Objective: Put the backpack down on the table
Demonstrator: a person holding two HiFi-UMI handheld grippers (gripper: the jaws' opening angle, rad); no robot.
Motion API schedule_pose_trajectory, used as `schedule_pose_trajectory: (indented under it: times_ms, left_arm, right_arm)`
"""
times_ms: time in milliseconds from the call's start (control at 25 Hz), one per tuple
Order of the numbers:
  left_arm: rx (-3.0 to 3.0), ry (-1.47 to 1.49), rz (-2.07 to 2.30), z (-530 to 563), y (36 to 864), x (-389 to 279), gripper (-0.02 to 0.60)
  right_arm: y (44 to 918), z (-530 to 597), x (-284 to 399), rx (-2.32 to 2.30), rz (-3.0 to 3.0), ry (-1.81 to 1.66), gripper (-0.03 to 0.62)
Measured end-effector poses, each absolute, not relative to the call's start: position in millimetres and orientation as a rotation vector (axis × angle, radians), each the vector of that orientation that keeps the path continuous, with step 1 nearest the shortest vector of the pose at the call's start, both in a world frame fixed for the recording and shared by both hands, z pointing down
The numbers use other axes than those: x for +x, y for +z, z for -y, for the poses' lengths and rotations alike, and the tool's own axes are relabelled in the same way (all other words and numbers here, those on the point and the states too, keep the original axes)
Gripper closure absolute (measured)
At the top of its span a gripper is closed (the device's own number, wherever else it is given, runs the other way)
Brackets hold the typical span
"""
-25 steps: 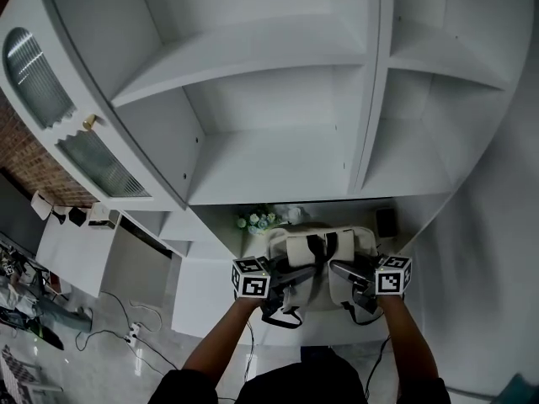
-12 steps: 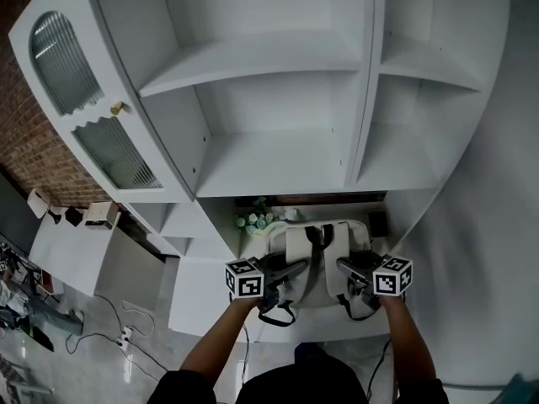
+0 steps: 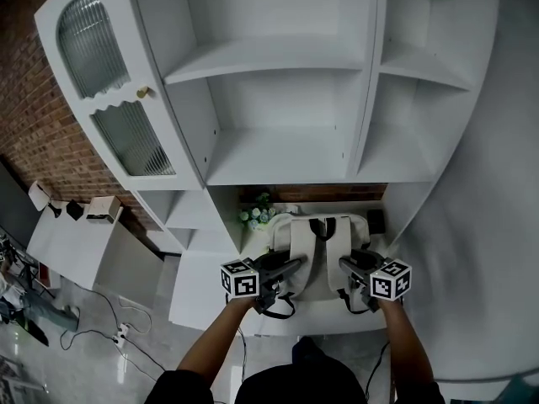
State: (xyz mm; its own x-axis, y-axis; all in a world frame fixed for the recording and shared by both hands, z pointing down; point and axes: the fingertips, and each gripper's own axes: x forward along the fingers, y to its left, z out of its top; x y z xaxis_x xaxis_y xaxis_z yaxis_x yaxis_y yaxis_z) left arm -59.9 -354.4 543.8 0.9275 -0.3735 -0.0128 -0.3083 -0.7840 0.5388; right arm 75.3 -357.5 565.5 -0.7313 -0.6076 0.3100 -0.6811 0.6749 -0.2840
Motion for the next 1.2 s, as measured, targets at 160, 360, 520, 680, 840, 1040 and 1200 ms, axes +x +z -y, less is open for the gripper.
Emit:
schedule_pose_trajectory:
  times_ms: [160, 360, 520, 680, 840, 1040, 1200]
  left_arm:
    - [2.523, -0.147, 0.585, 349, 546, -74, 0.374]
    - [2.518, -0.153, 0.562, 328, 544, -75, 0.374]
    - [2.531, -0.139, 0.533, 308, 542, -66, 0.374]
    - [2.622, -0.121, 0.637, 286, 534, -61, 0.376]
    - [2.676, -0.136, 0.651, 256, 523, -50, 0.376]
    - [2.685, -0.179, 0.693, 220, 521, -47, 0.376]
    - [2.704, -0.181, 0.711, 189, 520, -43, 0.376]
  right_arm:
    - [576, 342, 83, 1.111, 2.654, 0.592, 0.405]
    - [579, 315, 76, 1.083, 2.659, 0.612, 0.407]
    - [571, 292, 58, 1.038, 2.667, 0.531, 0.407]
    - [556, 270, 49, 1.041, 2.696, 0.506, 0.408]
    - [535, 251, 43, 1.094, 2.747, 0.477, 0.422]
    - [539, 217, 32, 1.126, 2.746, 0.483, 0.427]
    - [535, 189, 27, 1.178, 2.766, 0.46, 0.437]
